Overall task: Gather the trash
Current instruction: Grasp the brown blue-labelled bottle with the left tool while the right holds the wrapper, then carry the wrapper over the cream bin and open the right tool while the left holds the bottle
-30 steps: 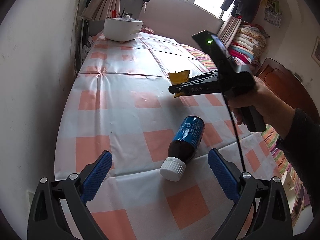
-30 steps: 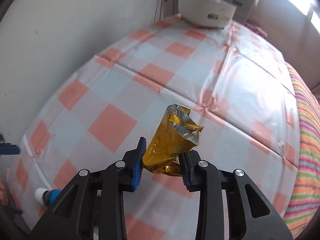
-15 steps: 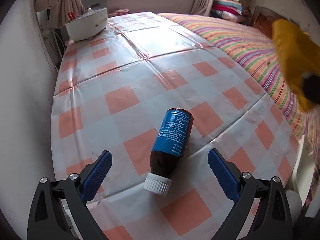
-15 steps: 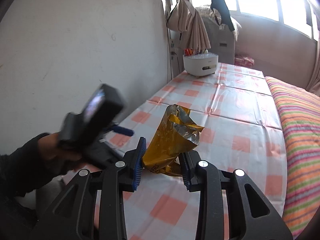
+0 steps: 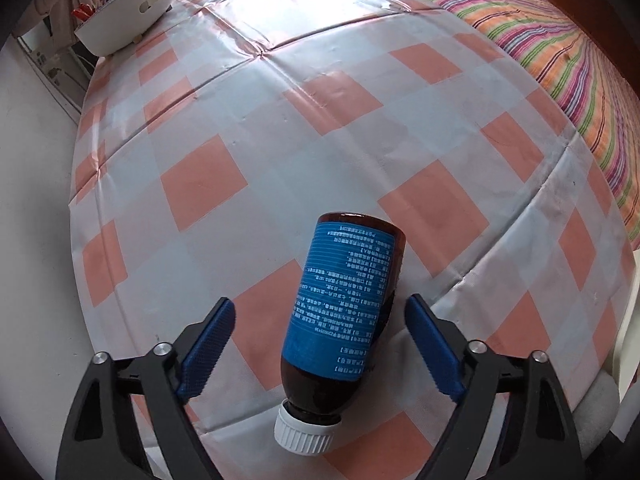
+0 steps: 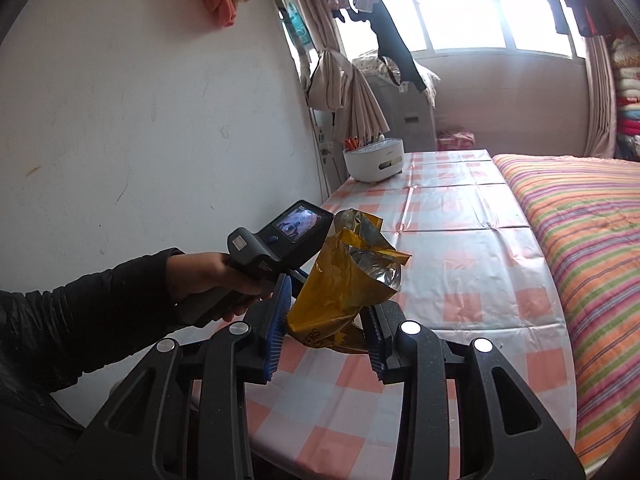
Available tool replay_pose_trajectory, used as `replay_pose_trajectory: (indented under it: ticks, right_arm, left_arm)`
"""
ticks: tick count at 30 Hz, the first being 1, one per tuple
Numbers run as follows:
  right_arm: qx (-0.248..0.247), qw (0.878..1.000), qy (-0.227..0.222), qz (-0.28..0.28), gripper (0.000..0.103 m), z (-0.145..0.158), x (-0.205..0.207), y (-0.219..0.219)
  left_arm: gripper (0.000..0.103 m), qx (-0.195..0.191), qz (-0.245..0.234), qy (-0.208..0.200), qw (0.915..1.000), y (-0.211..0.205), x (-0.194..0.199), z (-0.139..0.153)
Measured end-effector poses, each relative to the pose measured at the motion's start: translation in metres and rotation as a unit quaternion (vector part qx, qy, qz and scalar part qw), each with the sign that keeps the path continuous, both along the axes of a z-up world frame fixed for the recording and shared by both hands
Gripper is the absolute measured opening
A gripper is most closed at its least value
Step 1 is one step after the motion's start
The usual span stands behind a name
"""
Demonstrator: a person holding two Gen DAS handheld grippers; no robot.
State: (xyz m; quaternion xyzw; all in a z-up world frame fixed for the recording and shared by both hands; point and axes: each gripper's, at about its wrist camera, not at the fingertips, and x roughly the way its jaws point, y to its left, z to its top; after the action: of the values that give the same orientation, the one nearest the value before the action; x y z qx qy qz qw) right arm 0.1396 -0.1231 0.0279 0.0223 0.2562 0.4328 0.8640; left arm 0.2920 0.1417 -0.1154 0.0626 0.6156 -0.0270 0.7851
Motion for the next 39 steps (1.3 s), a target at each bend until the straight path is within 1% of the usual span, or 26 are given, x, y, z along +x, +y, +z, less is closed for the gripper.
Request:
replay_pose_trajectory:
  ticks: [1,2,3,4,7,10,14,18,22,28,34,39]
  right_arm:
    - [0.002,1.0,-0.001,-0.004,0.034,-0.001,0.0,0.002]
    - [0.005,1.0,-0.003,-0.007,0.034,-0.001,-0.001,0.001]
    - [0.005,1.0,-0.006,-0.008,0.034,0.0,-0.002,0.0]
    - [0.006,1.0,-0.008,-0.011,0.034,0.001,0.003,0.001]
    - [0.012,1.0,-0.01,-0.019,0.034,0.001,0.002,-0.002]
    - [0.019,0.999,-0.008,-0.031,0.034,-0.005,0.002,-0.012]
    - [0.019,0.999,-0.012,-0.044,0.034,-0.008,-0.008,-0.02]
    - [0.018,0.998,-0.02,-0.062,0.034,-0.009,-0.018,-0.027]
    - [0.023,0.997,-0.022,-0.077,0.034,-0.011,-0.027,-0.035]
    - [0.025,0.993,-0.027,-0.116,0.034,-0.014,-0.046,-0.059]
    - [0.021,0.986,-0.033,-0.159,0.034,-0.017,-0.064,-0.087]
    - [0.018,0.981,-0.027,-0.192,0.034,-0.025,-0.077,-0.112]
  left_arm:
    - [0.066,0.0,0.002,0.006,1.0,0.0,0.001,-0.002]
    - [0.057,-0.009,0.003,0.008,0.9999,0.001,0.001,-0.001]
    - [0.051,-0.019,0.004,0.011,0.9998,0.001,0.0,0.0]
    - [0.045,-0.021,0.006,0.012,0.9997,0.001,0.0,0.001]
    - [0.045,0.0,0.005,-0.005,1.0,-0.002,-0.005,0.005]
    - [0.044,-0.007,0.013,-0.028,0.9995,-0.004,-0.014,0.011]
    - [0.044,0.001,0.024,-0.081,0.9964,-0.012,-0.033,0.027]
    - [0.043,-0.019,0.025,-0.118,0.9925,-0.022,-0.05,0.044]
    - [0.043,-0.035,0.019,-0.159,0.9865,-0.04,-0.072,0.063]
    - [0.043,-0.046,0.002,-0.209,0.9768,-0.072,-0.106,0.086]
    - [0.043,-0.06,-0.025,-0.235,0.9698,-0.105,-0.132,0.098]
    - [0.043,-0.071,-0.053,-0.239,0.9669,-0.134,-0.147,0.101]
